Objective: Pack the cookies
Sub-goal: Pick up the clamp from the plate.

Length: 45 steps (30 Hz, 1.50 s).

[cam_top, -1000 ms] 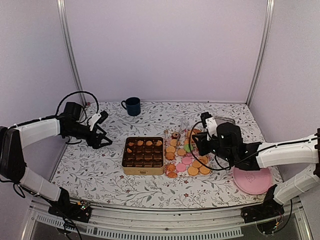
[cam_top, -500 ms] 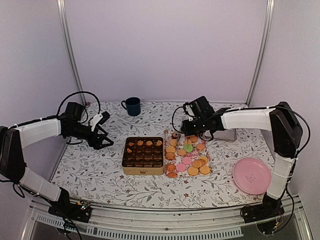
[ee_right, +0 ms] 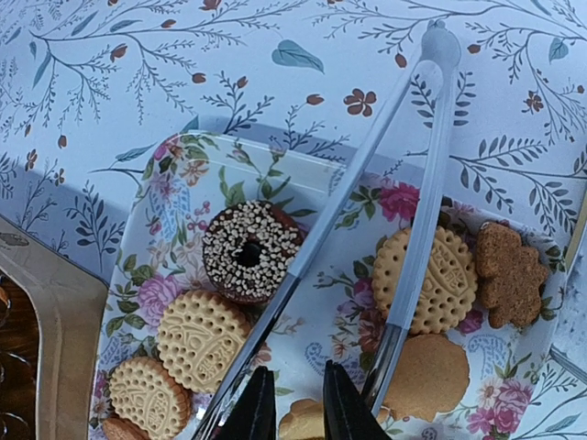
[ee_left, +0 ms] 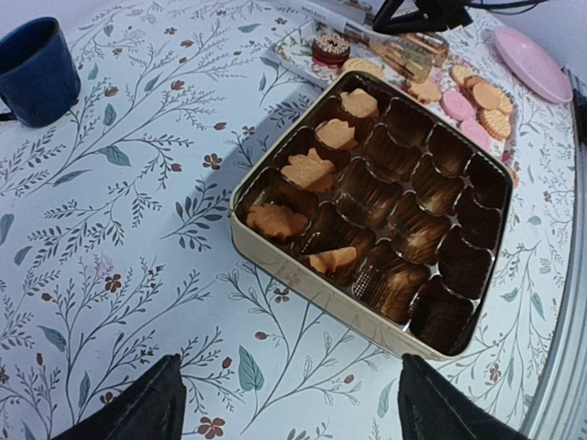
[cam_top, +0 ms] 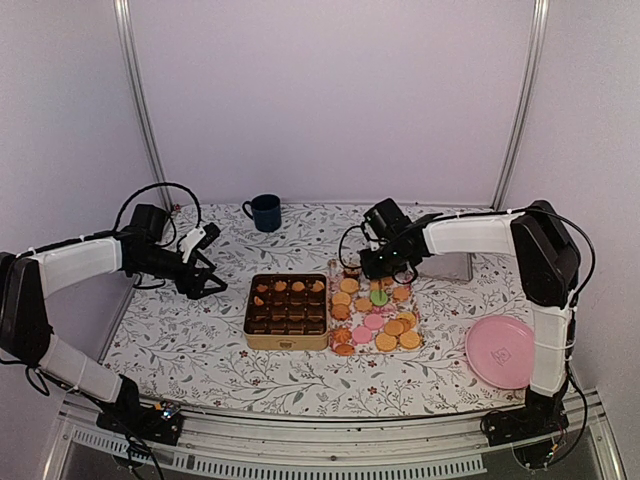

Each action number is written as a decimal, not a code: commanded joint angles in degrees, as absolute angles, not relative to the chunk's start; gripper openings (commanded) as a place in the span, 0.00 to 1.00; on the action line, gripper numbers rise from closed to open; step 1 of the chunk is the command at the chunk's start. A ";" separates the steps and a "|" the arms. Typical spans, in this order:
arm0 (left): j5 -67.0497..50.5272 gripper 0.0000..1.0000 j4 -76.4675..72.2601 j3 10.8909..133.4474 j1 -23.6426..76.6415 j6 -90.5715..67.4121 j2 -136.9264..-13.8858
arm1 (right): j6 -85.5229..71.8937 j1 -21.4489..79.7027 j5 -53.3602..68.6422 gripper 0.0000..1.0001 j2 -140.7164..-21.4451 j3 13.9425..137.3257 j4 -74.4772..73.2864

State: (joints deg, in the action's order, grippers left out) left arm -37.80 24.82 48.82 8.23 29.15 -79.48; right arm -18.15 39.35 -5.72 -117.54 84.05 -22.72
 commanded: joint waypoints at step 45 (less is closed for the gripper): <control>-38.02 0.81 25.31 49.63 8.81 29.92 -78.25 | -19.47 37.83 -8.89 0.04 -120.01 92.32 -31.87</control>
